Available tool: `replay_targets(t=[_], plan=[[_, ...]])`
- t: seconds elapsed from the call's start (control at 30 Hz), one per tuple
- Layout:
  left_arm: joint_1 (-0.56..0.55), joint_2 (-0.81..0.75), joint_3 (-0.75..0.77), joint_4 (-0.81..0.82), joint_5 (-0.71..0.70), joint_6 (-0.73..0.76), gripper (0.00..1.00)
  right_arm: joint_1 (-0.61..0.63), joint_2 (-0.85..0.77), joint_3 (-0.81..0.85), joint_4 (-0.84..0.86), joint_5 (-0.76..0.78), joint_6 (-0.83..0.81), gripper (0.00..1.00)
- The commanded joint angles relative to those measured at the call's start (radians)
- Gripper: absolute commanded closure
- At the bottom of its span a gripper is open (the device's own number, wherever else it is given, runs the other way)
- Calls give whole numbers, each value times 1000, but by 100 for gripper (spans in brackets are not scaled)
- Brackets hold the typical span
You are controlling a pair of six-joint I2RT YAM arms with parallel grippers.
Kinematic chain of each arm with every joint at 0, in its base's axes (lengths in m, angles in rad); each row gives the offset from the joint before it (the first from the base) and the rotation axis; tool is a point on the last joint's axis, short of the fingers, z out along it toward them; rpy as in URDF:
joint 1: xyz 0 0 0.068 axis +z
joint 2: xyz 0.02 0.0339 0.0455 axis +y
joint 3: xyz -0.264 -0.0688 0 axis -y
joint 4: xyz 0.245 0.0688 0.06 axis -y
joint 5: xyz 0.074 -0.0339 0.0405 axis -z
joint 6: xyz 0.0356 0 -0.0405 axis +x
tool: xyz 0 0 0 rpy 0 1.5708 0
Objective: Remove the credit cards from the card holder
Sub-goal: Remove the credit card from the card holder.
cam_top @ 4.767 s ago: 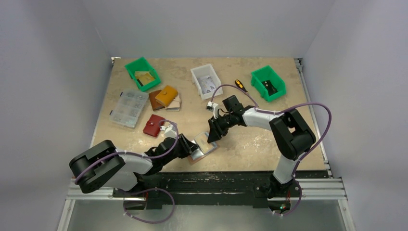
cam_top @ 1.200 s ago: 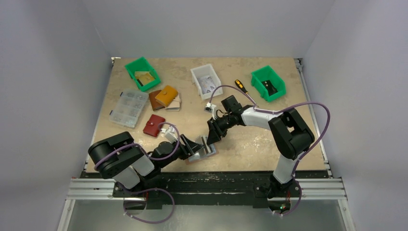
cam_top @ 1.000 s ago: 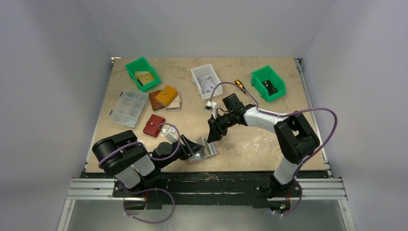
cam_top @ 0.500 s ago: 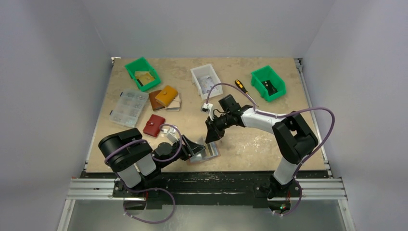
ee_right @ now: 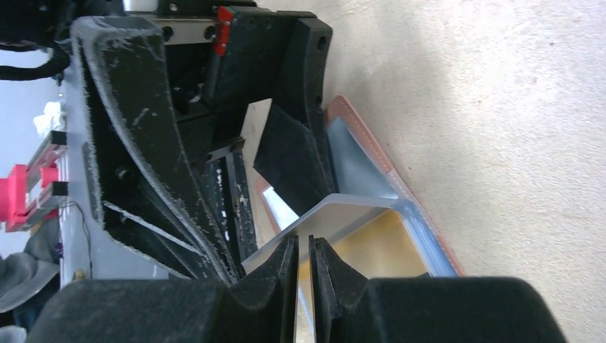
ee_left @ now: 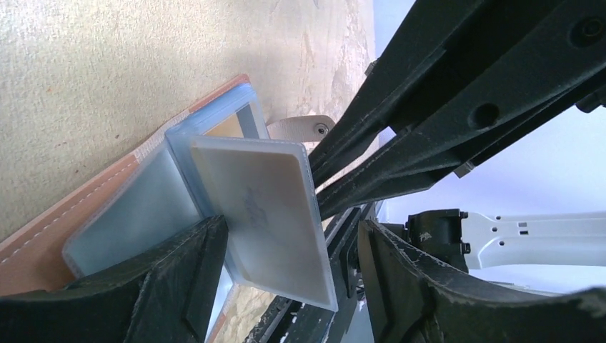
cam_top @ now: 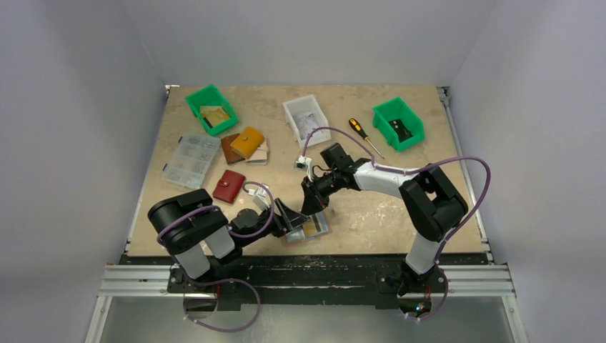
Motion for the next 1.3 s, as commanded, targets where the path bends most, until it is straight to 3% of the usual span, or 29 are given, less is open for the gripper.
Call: replay_targets(t=[0.0,0.2,0.4,0.77,1.27], plan=[[4,-17,20,24,20,25,29,14,13,2,31,-95,17,81],[4,-48,23,-46,9,26,31,17,21,1,44,-97,36,79],[4,-124,19,-150,-17,41,41,17,25,3,45,-105,36,77],[4,-394,52,-586,-118,114,41,17,35,8,36,-50,30,76],[4,-434,41,-650,-147,114,61,17,35,14,24,-13,23,75]])
